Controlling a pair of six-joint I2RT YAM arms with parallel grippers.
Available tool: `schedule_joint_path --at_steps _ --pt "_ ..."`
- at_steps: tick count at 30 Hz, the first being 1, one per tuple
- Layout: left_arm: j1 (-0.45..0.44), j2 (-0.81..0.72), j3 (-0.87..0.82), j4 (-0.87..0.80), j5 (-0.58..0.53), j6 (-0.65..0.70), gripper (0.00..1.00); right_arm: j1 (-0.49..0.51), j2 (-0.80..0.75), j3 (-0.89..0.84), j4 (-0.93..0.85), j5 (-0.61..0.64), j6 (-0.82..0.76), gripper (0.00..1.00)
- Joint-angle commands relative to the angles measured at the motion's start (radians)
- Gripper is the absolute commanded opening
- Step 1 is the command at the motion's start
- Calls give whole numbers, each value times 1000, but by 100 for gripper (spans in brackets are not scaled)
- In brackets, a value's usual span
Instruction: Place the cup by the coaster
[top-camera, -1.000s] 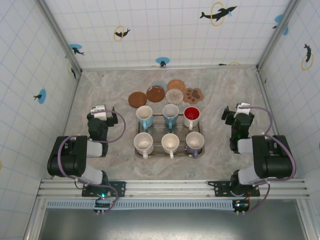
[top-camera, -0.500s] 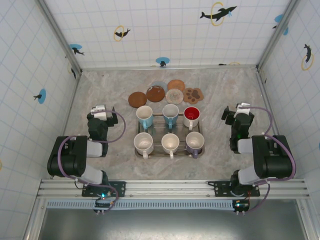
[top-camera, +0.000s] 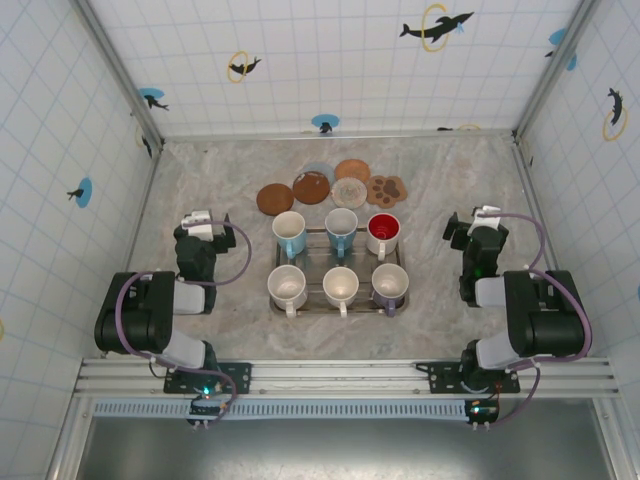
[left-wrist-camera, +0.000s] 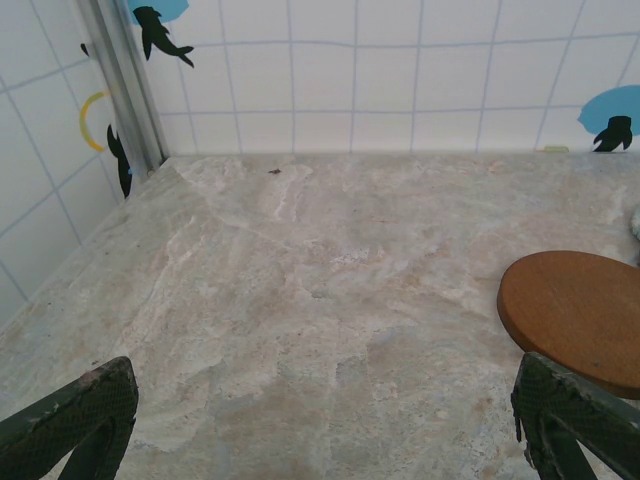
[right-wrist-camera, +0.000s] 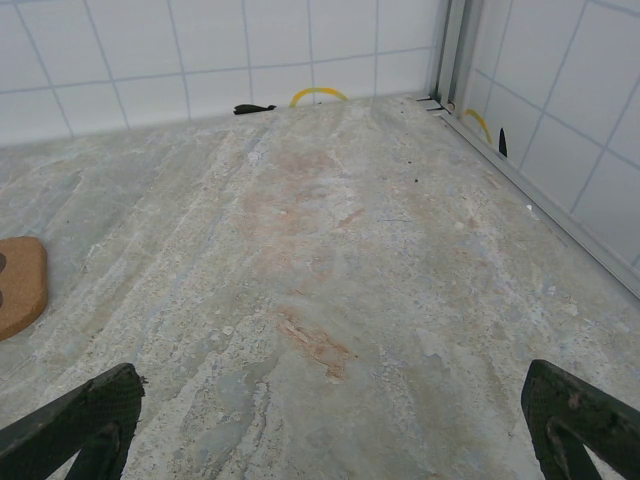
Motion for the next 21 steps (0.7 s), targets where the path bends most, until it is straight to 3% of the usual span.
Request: schedule_joint_path --at_steps 1,5,8,17,21 --pt "4 5 19 11 19 -12 98 -5 -4 40 6 12 10 100" --pt "6 -36 56 -81 -42 -36 98 -5 -20 59 -36 37 19 100" --pt "6 -86 151 -304 -86 -52 98 -5 -62 120 -183 61 29 100" --pt "4 -218 336 -681 19 -93 90 15 -160 415 -710 -28 75 93" --pt "-19 -252 424 -817 133 -123 89 82 -121 593 -928 -38 86 92"
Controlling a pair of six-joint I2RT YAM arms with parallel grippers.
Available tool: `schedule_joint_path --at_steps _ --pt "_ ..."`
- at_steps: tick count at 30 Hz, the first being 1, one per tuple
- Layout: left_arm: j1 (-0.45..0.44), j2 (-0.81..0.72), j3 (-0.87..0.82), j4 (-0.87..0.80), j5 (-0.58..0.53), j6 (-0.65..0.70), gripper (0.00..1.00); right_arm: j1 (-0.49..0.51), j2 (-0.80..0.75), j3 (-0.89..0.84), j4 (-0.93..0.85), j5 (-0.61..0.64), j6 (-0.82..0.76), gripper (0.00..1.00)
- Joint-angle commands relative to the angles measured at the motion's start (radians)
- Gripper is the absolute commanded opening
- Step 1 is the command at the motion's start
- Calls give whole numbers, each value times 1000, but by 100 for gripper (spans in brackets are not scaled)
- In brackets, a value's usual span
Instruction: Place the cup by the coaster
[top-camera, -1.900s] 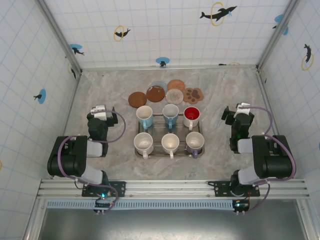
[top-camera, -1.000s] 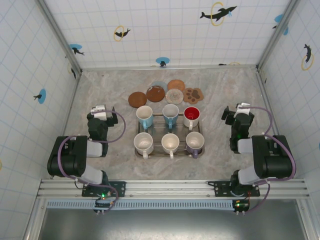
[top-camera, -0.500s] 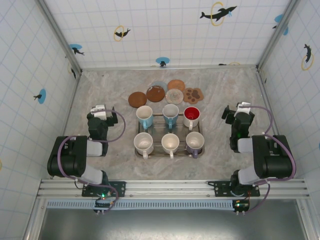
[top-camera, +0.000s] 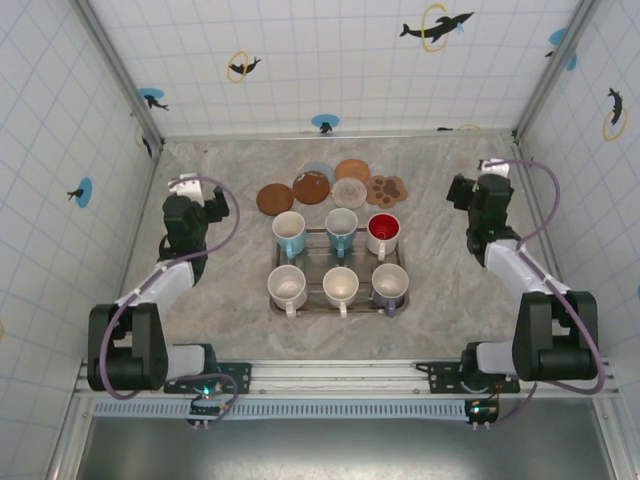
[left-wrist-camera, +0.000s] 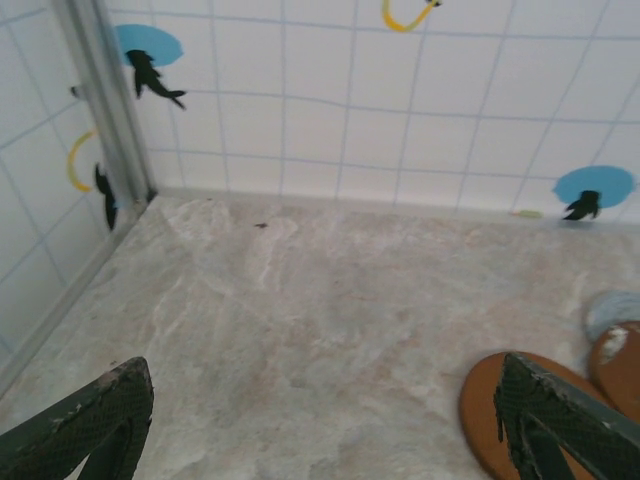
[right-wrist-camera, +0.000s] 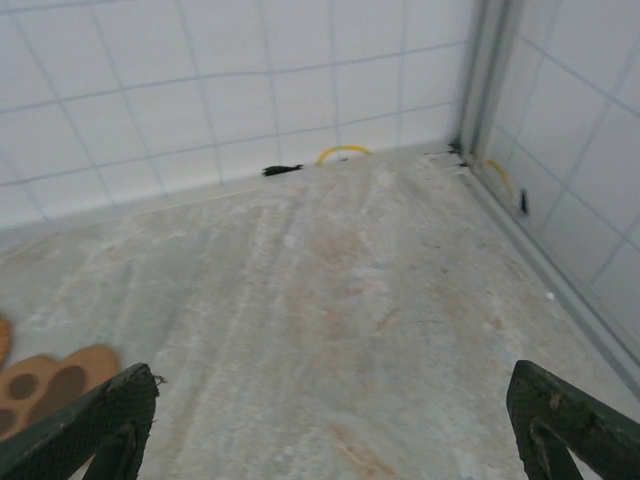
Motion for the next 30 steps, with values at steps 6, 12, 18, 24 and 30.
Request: schedule_joint_path --at_steps 6,12,18,24,30 --pt "-144 -36 159 -253 139 -34 89 159 196 394 -474 -73 25 88" --pt "-237 -28 224 -290 189 -43 90 222 426 658 -613 -143 58 84" --pt "-269 -39 235 -278 248 -66 90 264 689 959 -799 -177 65 83" --pt "-290 -42 249 -286 247 -61 88 276 897 1216 -924 -194 88 79" --pt "-294 -33 264 -325 198 -33 88 285 1036 1372 -983 -181 112 76"
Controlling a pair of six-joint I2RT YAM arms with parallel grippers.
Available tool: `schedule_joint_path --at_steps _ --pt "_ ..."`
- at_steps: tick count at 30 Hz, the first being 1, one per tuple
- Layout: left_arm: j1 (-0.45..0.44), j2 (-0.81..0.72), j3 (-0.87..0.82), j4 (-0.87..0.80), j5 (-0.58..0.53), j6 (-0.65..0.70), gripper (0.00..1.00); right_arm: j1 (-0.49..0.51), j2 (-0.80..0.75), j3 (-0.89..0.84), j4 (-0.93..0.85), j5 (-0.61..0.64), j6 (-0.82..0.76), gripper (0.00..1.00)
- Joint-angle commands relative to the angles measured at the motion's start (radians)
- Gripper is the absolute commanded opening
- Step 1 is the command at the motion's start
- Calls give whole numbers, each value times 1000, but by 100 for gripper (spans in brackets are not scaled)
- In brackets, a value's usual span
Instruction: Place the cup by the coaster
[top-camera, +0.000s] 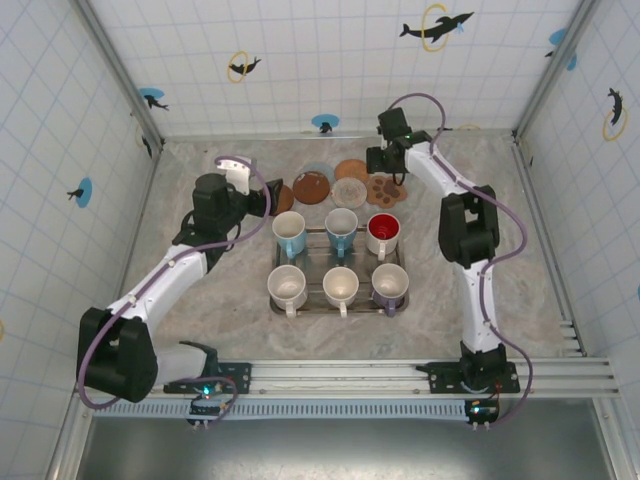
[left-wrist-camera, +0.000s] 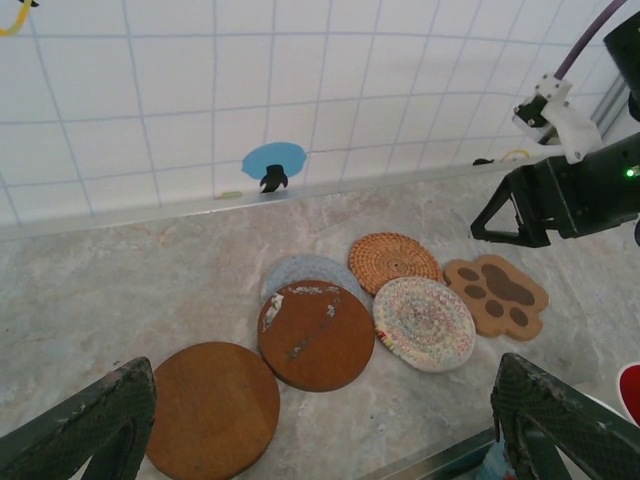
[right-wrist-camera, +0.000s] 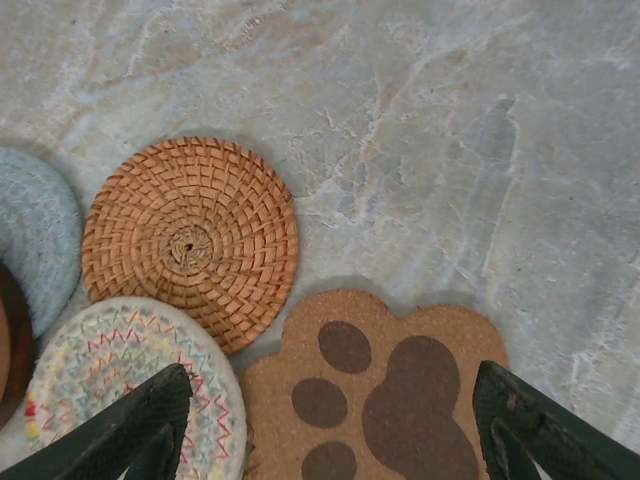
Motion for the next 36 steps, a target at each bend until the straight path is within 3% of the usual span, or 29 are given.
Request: schedule_joint_path --at_steps 1,9,36 --pt "-6 -8 41 -27 -13 15 88 10 60 89 -76 13 22 75" --pt "-7 1 38 -35 -30 26 87 15 147 177 -108 56 1 73" --pt "-21 21 52 -60 -13 18 85 18 250 215 -132 78 9 68"
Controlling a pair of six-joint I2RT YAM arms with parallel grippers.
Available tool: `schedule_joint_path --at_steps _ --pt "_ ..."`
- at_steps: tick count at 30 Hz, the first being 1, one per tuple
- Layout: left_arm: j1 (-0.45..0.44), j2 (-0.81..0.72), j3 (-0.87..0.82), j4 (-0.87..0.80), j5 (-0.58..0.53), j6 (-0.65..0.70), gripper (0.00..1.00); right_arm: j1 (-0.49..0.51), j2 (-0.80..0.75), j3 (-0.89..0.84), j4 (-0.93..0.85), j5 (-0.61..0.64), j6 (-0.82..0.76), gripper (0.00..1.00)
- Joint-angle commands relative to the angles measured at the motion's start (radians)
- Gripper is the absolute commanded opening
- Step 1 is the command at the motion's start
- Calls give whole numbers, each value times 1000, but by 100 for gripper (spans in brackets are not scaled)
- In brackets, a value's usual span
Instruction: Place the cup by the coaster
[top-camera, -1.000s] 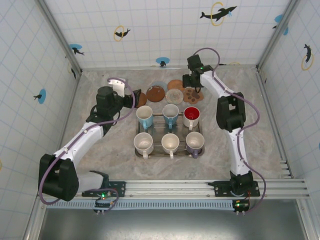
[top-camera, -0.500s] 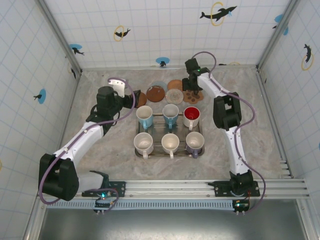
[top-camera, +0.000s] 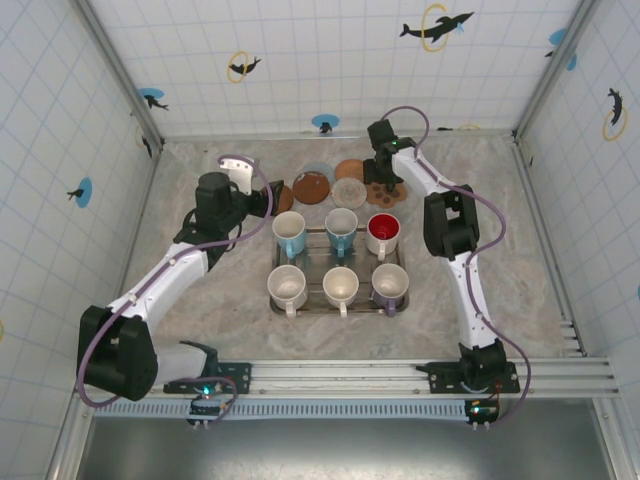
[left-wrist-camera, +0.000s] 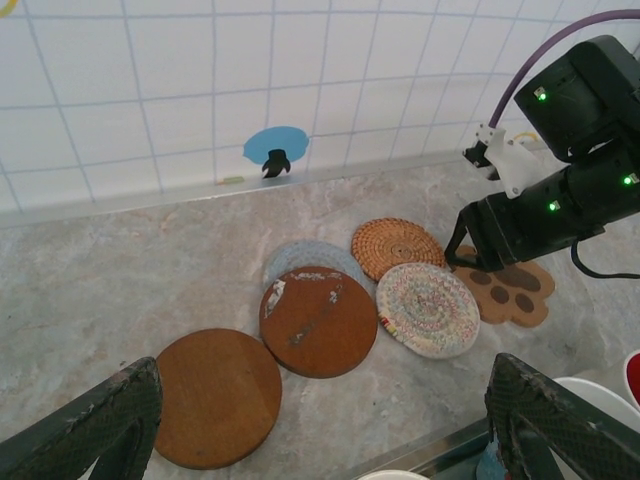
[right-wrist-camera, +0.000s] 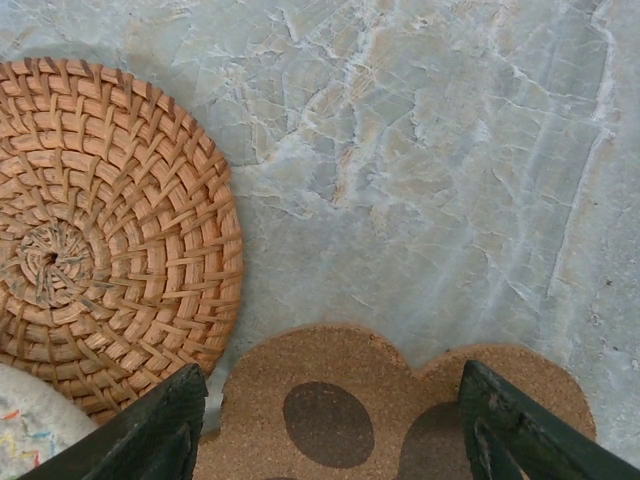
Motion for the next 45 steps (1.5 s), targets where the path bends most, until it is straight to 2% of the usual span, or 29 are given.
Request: schedule_joint_path --at_steps 1,20,45 --pt "-7 10 37 -16 4 11 85 1 38 39 -49 18 -2 68" --pt "-18 13 46 -33 -2 18 84 -63 27 25 -75 -18 44 64" --pt "-30 36 70 -48 4 17 83 -172 -91 -167 -26 -9 80 63"
